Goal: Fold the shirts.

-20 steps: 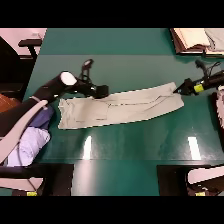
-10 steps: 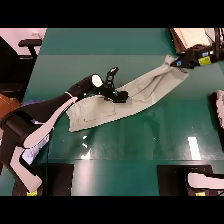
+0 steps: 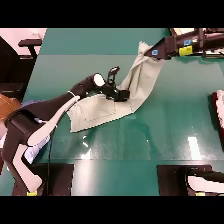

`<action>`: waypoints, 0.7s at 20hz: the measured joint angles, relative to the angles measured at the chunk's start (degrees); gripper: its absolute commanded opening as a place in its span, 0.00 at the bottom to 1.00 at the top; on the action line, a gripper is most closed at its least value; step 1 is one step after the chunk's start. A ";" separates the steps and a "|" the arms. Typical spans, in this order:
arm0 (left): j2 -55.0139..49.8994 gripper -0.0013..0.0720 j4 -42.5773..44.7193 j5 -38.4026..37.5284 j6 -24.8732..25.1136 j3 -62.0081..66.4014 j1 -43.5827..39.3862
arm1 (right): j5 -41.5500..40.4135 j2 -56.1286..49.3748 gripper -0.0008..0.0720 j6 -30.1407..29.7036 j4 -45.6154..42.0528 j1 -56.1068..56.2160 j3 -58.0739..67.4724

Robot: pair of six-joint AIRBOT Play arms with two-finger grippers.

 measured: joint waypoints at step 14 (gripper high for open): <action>36.74 0.06 20.98 -9.77 -0.09 0.09 31.08 | -18.60 -14.05 0.76 -8.98 11.26 31.78 1.51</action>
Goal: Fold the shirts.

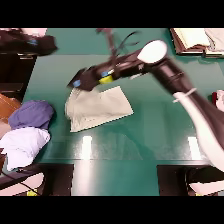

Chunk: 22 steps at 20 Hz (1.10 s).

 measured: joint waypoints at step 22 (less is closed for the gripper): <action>5.18 0.06 -0.42 -5.03 0.85 -0.44 2.71 | 10.49 -9.64 0.87 7.63 -16.00 -27.36 -18.93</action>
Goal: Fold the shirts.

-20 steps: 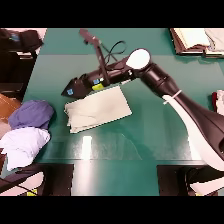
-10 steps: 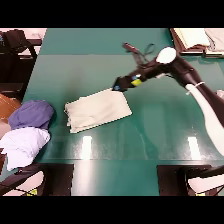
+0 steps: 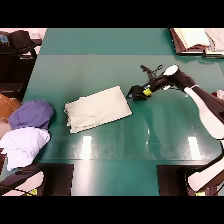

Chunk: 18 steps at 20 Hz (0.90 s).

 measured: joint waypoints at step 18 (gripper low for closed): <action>-1.53 0.06 -0.22 0.55 0.74 -0.04 -16.22 | 1.49 6.32 0.04 5.64 -10.29 -10.19 13.94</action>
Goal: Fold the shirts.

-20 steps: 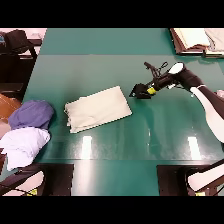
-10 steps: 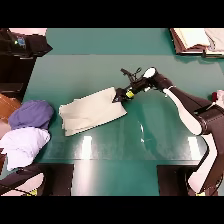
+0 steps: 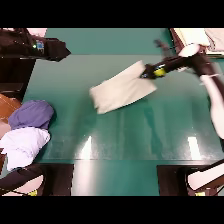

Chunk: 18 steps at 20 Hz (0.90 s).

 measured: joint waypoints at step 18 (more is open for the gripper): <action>0.00 0.06 -0.26 8.28 -1.46 0.02 -7.26 | -2.08 14.49 0.04 4.24 -8.39 -51.60 0.87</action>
